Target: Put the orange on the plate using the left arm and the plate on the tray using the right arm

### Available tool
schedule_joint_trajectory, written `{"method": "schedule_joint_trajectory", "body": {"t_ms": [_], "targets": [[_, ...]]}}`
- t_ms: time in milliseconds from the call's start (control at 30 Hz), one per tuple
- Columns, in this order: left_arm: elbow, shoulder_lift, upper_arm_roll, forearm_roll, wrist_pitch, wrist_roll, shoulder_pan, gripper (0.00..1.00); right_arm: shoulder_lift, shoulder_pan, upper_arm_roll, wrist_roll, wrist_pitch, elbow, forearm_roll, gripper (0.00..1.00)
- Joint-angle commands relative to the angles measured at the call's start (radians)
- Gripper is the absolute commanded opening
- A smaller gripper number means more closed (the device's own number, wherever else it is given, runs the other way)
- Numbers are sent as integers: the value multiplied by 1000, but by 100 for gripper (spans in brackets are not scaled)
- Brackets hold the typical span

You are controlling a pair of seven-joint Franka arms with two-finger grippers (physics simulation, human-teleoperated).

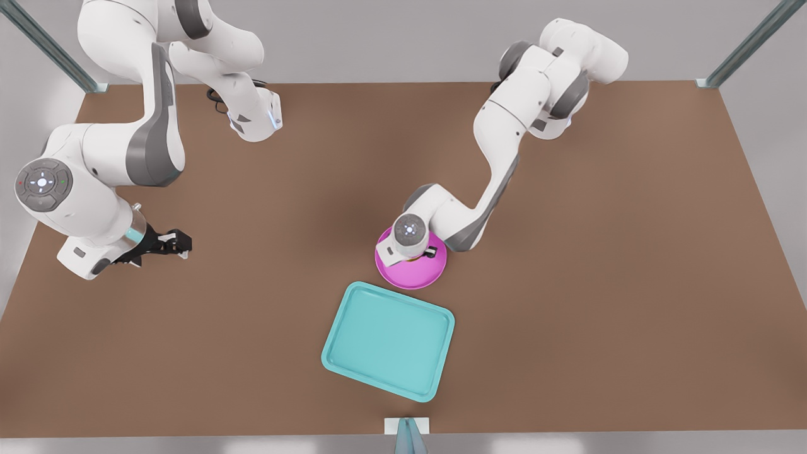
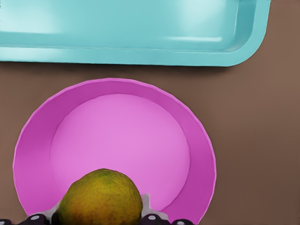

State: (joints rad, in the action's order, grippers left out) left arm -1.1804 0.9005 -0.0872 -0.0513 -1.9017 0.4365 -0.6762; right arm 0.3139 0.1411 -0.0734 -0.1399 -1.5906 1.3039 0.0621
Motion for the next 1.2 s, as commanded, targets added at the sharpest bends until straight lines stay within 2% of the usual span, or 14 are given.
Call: {"method": "schedule_joint_trajectory", "body": {"t_ms": [0, 100, 167, 200, 233, 300, 333, 367, 400, 500, 600, 667, 800, 1167], "targets": [[1, 6, 0, -1, -43, 415, 0, 100, -3, 0, 0, -1, -2, -2, -1, 100], [-10, -40, 18, -19, 12, 294, 58, 100, -1, 0, 0, -1, 0, -2, -1, 100], [-1, -258, 20, -22, 493, -51, 351, 100, 1, -2, 0, -1, -5, 1, -2, 100], [2, -374, 56, 2, 601, -166, 475, 100, 19, 2, 1, 2, -14, 8, -45, 100], [2, -465, 148, 36, 633, -281, 491, 100, 65, 18, 7, 0, -3, 12, -117, 100], [8, -538, 228, 36, 639, -330, 498, 100, 168, 54, 15, 5, -49, 26, -353, 100], [53, -571, 205, 86, 638, -392, 515, 100, 185, 60, 20, 5, -121, 55, -398, 100], [-7, -632, 46, 129, 543, -412, 644, 100, 191, 107, 23, 11, -205, 119, -453, 100], [-140, -751, 43, 130, 414, -418, 653, 100, 182, 167, 23, 23, -291, 198, -514, 100], [-108, -692, 41, 127, 469, -423, 650, 100, 177, 279, 23, 140, -420, 285, -579, 100], [-107, -690, 53, 127, 463, -421, 653, 100, 192, 414, 24, 232, -644, 406, -669, 100], [-107, -695, 52, 74, 461, -420, 652, 100, 254, 485, 24, 341, -749, 400, -708, 100], [-80, -692, 52, 84, 469, -417, 652, 100, 310, 515, 24, 531, -775, 385, -794, 100], [-85, -684, 52, 85, 477, -417, 653, 100, 353, 508, 23, 372, -710, 388, -789, 100]]}}
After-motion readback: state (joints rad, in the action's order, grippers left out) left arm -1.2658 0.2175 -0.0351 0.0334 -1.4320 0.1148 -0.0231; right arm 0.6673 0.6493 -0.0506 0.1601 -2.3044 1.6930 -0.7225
